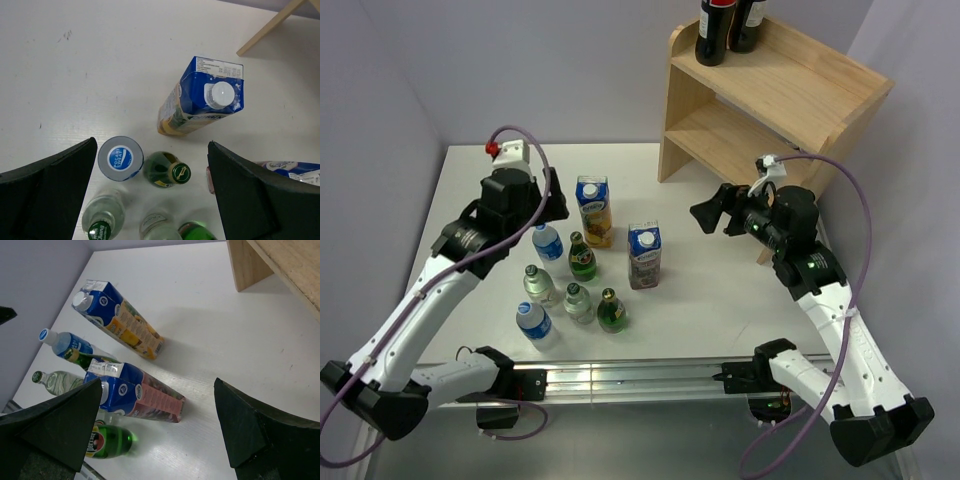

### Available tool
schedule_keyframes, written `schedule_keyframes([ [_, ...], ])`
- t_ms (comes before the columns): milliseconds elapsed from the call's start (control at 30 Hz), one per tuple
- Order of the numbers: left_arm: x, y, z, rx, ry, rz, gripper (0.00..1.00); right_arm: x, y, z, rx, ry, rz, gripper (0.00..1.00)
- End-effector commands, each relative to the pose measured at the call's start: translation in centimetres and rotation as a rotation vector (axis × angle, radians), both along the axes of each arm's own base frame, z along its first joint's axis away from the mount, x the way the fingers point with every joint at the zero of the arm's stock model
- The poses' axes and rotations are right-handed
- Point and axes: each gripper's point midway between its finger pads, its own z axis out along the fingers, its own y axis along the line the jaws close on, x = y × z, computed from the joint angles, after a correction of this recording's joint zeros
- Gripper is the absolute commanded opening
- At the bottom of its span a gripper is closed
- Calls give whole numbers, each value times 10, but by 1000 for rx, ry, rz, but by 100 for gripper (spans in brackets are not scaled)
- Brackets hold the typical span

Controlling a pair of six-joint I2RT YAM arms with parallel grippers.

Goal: Place and organize the beverage onto the shelf
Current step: Pick up the drink from the center of the board.

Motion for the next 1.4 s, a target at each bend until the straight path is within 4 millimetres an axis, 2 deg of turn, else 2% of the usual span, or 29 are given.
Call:
schedule_keyframes([
  [0, 7, -14, 8, 9, 31, -5, 99, -10, 2, 7, 15, -1, 17, 99],
  [33, 10, -17, 16, 16, 25, -1, 100, -10, 2, 8, 12, 3, 15, 99],
  [100, 17, -32, 8, 54, 53, -15, 99, -11, 0, 5, 3, 19, 2, 99],
  [167, 25, -43, 15, 49, 40, -34, 99, -10, -2, 3, -8, 25, -17, 99],
  [200, 30, -51, 9, 53, 56, -53, 99, -11, -3, 3, -13, 27, -24, 99],
  [267, 40, -59, 10, 52, 48, -63, 99, -9, -10, 1, -26, 31, -67, 100],
  [300, 47, -66, 0, 66, 73, -69, 100, -9, -11, 2, -24, 36, -81, 100],
  [367, 56, -73, 4, 68, 67, -75, 99, -11, -13, 0, -33, 41, -85, 100],
  [400, 62, -78, -5, 76, 86, -78, 100, -13, -12, 0, -37, 37, -73, 100],
  [567, 83, -93, -4, 81, 74, -88, 99, -17, -7, -4, -40, 42, -39, 100],
  [600, 87, -97, -15, 96, 99, -93, 99, -17, -7, -5, -43, 44, -35, 100],
  [633, 89, -100, -15, 95, 102, -100, 99, -17, -7, -5, -46, 44, -33, 100],
  [767, 97, -102, -39, 141, 153, -90, 100, -17, -3, -5, -42, 41, -16, 100],
  [800, 99, -104, -50, 154, 176, -93, 99, -17, -2, -6, -40, 44, -9, 100],
  [1067, 101, -112, -89, 179, 248, -118, 99, -17, 4, -7, -29, 43, 22, 100],
  [1367, 104, -112, -96, 176, 260, -110, 72, -19, 7, -8, -28, 42, 44, 100],
])
